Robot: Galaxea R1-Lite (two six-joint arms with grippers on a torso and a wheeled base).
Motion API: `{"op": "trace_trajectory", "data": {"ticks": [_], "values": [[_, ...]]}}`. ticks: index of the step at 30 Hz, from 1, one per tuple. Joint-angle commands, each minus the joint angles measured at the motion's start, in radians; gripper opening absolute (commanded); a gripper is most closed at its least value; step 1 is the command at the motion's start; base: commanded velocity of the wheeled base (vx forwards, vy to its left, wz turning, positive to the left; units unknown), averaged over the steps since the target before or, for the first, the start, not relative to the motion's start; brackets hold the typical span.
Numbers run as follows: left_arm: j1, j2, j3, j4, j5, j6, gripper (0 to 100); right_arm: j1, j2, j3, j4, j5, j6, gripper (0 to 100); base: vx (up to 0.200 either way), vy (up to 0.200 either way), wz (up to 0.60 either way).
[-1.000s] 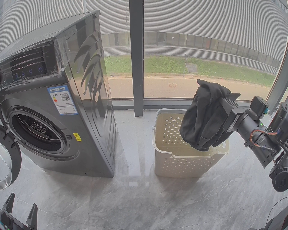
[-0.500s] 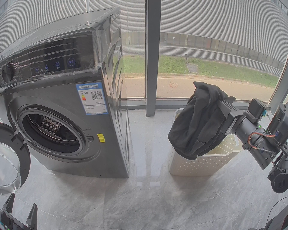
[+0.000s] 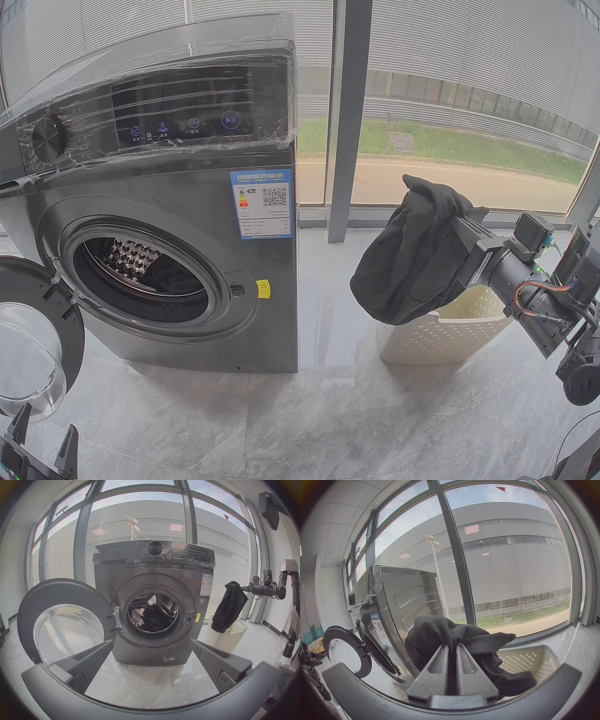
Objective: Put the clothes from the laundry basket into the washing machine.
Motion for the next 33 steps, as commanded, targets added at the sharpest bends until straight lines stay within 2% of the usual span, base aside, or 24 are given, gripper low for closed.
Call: {"op": "trace_trajectory", "data": {"ticks": [1, 27, 30, 33], "values": [[0.0, -0.012, 0.015, 0.0, 0.0, -0.001, 100, -0.004, 0.019, 0.002, -0.003, 0.0, 0.0, 0, -0.2, 0.0, 0.0], [0.0, -0.012, 0.015, 0.0, 0.003, 0.001, 100, -0.007, 0.03, 0.02, -0.009, 0.003, 0.001, 0, -0.2, 0.0, 0.0], [0.0, -0.012, 0.015, 0.0, 0.001, 0.001, 100, -0.007, 0.031, 0.022, -0.009, 0.003, 0.001, 0, 0.0, 0.0, 0.0], [0.0, -0.012, 0.015, 0.0, 0.001, -0.001, 100, -0.006, 0.031, 0.022, -0.009, 0.0, 0.001, 0, 0.0, 0.2, 0.0]]}}
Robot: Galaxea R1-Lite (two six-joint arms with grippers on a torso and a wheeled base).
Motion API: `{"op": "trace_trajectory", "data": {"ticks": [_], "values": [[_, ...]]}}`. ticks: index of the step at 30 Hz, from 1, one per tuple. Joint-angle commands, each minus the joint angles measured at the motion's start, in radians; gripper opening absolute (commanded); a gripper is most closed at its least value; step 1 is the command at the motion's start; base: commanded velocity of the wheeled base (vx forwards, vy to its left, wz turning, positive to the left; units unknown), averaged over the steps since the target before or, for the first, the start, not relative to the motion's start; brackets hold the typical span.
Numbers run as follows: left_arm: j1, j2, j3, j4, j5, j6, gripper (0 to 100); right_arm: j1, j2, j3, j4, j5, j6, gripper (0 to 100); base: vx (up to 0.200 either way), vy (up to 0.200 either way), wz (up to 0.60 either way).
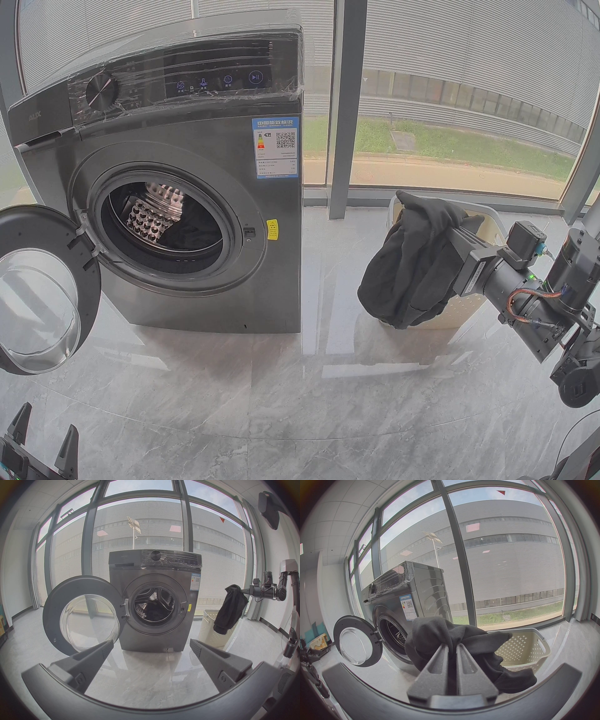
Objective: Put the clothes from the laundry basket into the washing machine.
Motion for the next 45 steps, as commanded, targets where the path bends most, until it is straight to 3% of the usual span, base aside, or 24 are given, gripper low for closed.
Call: {"op": "trace_trajectory", "data": {"ticks": [1, 45], "values": [[0.0, -0.012, 0.015, 0.0, -0.001, -0.001, 100, 0.001, 0.003, 0.001, 0.0, -0.003, 0.002, 0, 0.0, 0.2, 0.0], [0.0, -0.012, 0.015, 0.0, 0.001, 0.0, 100, 0.009, -0.008, 0.015, 0.0, 0.0, 0.0, 0, 0.0, 0.195, 0.0]]}}
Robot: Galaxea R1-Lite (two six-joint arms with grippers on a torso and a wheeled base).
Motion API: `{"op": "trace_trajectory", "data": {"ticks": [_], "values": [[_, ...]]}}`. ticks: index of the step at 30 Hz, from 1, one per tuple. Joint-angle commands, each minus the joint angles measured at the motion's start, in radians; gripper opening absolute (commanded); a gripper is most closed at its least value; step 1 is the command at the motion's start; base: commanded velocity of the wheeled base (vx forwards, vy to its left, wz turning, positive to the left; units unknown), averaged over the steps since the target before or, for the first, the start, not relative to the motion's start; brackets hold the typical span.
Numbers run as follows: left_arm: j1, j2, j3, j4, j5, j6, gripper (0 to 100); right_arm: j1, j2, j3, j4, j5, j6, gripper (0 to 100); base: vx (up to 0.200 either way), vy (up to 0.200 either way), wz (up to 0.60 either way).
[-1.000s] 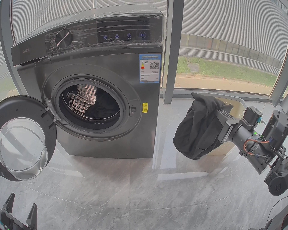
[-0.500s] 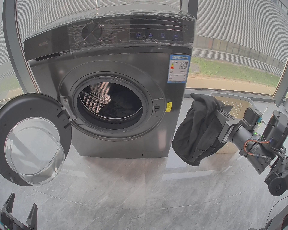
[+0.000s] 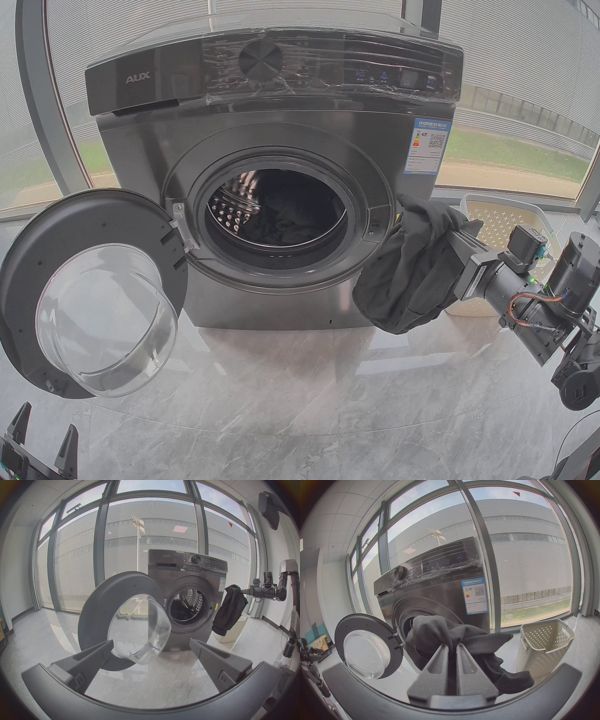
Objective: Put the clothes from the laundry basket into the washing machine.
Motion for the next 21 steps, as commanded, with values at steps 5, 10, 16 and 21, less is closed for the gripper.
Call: {"op": "trace_trajectory", "data": {"ticks": [5, 10, 16, 21], "values": [[0.0, -0.012, 0.015, 0.0, 0.001, 0.0, 100, 0.002, -0.001, 0.008, 0.0, 0.001, 0.0, 0, 0.0, 0.0, 0.0], [0.0, -0.012, 0.015, 0.0, 0.001, 0.0, 100, 0.003, 0.0, 0.02, 0.001, 0.003, 0.0, 0, 0.0, 0.0, 0.0], [0.0, -0.012, 0.015, 0.0, 0.002, 0.0, 100, 0.003, 0.0, 0.026, 0.001, 0.014, 0.0, 0, 0.0, 0.0, 0.0], [0.0, -0.012, 0.015, 0.0, 0.002, 0.0, 100, 0.005, 0.003, 0.028, 0.001, 0.015, 0.0, 0, 0.0, -0.16, 0.0]]}}
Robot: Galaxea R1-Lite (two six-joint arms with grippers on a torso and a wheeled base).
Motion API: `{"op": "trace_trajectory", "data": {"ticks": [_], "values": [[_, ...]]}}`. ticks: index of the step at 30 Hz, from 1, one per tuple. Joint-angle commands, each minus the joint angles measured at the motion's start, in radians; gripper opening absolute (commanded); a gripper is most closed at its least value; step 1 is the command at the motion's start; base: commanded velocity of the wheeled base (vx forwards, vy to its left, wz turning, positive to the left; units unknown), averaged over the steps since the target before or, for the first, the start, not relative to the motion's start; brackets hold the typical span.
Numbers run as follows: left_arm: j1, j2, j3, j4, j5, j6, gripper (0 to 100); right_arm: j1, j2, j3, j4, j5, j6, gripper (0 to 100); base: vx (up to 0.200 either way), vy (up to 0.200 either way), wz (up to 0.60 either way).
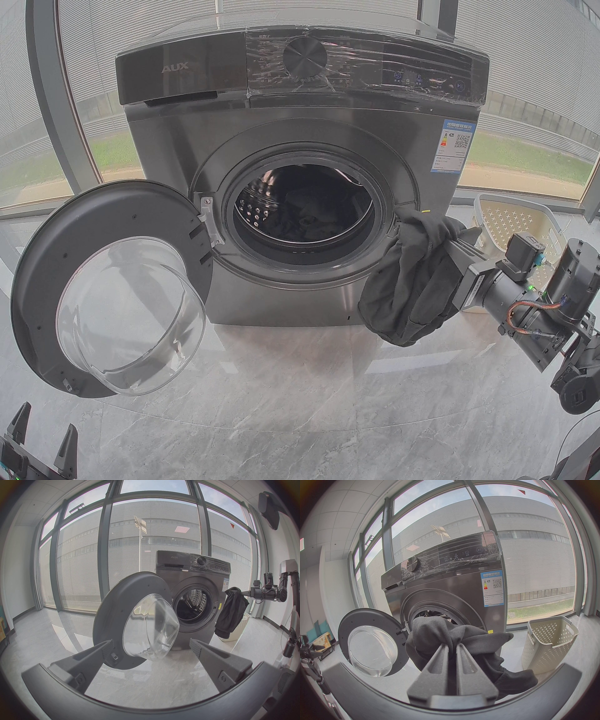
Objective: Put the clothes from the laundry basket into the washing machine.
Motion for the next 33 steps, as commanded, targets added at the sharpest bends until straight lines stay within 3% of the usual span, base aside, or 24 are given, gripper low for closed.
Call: {"op": "trace_trajectory", "data": {"ticks": [1, 5, 16, 20, 22, 27, 33], "values": [[0.0, -0.012, 0.015, -0.001, 0.001, 0.0, 100, 0.001, 0.002, 0.001, 0.0, 0.001, 0.0, 0, 0.0, -0.2, 0.0], [0.0, -0.012, 0.015, -0.001, 0.001, 0.0, 100, 0.003, 0.002, 0.001, 0.0, 0.001, 0.0, 0, 0.0, -0.2, 0.0], [0.0, -0.012, 0.015, -0.001, 0.001, 0.0, 100, 0.02, 0.002, 0.012, 0.0, 0.002, 0.002, 0, 0.0, 0.0, 0.0], [0.0, -0.012, 0.015, -0.001, 0.001, 0.0, 100, 0.024, -0.017, 0.052, 0.0, 0.043, -0.002, 0, 0.0, 0.0, 0.0], [0.0, -0.012, 0.015, -0.001, 0.002, 0.003, 100, 0.031, -0.027, 0.092, 0.0, 0.086, -0.009, 0, 0.0, 0.0, 0.0], [0.0, -0.012, 0.015, -0.002, 0.002, 0.007, 100, 0.116, -0.018, 0.073, 0.001, 0.083, -0.003, 0, 0.12, 0.0, 0.0], [0.002, -0.014, 0.016, -0.001, 0.002, 0.02, 100, 0.156, 0.034, 0.046, -0.002, 0.097, -0.002, 0, 0.0, 0.0, 0.0]]}}
